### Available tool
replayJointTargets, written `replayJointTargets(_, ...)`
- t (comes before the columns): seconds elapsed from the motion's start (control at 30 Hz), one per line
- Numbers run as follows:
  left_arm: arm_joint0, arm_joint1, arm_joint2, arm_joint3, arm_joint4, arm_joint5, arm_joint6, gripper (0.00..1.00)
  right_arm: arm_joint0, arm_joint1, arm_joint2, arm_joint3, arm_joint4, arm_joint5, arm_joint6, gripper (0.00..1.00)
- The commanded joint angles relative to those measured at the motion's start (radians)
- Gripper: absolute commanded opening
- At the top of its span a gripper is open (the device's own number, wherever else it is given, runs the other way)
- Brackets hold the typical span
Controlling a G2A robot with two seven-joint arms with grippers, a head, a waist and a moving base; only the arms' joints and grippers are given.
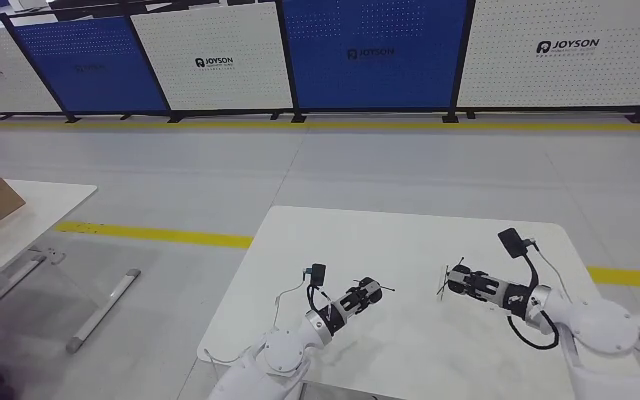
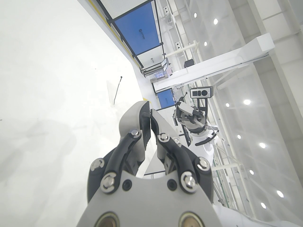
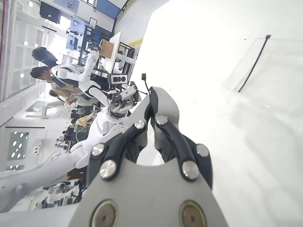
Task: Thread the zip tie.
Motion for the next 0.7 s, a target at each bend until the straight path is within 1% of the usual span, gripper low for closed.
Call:
replayJointTargets(0.0, 0.0, 0.0, 0.0, 0.0, 0.0, 0.0, 0.0, 0.0, 0.0, 0.0, 0.0, 0.0, 0.0, 0.0, 0.0, 0.0)
replayJointTargets(0.4, 0.0, 0.0, 0.0, 0.0, 0.0, 0.0, 0.0, 0.0, 0.0, 0.0, 0.0, 0.0, 0.0, 0.0, 0.0, 0.0)
replayJointTargets(0.43, 0.0, 0.0, 0.0, -0.006, -0.003, -0.004, 0.008, 0.0, 0.0, 0.0, 0.0, 0.0, 0.0, 0.0, 0.0, 0.0)
replayJointTargets(0.5, 0.006, -0.001, 0.0, -0.016, -0.031, -0.023, 0.003, 0.0, 0.0, 0.0, 0.0, 0.0, 0.0, 0.0, 0.0, 0.0)
replayJointTargets(0.6, 0.02, 0.002, -0.017, -0.043, -0.107, -0.063, -0.037, 0.0, 0.0, 0.0, 0.0, 0.0, 0.0, 0.0, 0.0, 0.0)
replayJointTargets(0.63, 0.026, 0.003, -0.025, -0.062, -0.148, -0.063, -0.054, 0.0, 0.0, 0.0, 0.0, 0.0, 0.0, 0.0, 0.0, 0.0)
replayJointTargets(0.67, 0.034, 0.006, -0.043, -0.095, -0.182, -0.063, -0.069, 0.0, 0.0, 0.0, 0.0, 0.0, 0.0, 0.0, 0.0, 0.0)
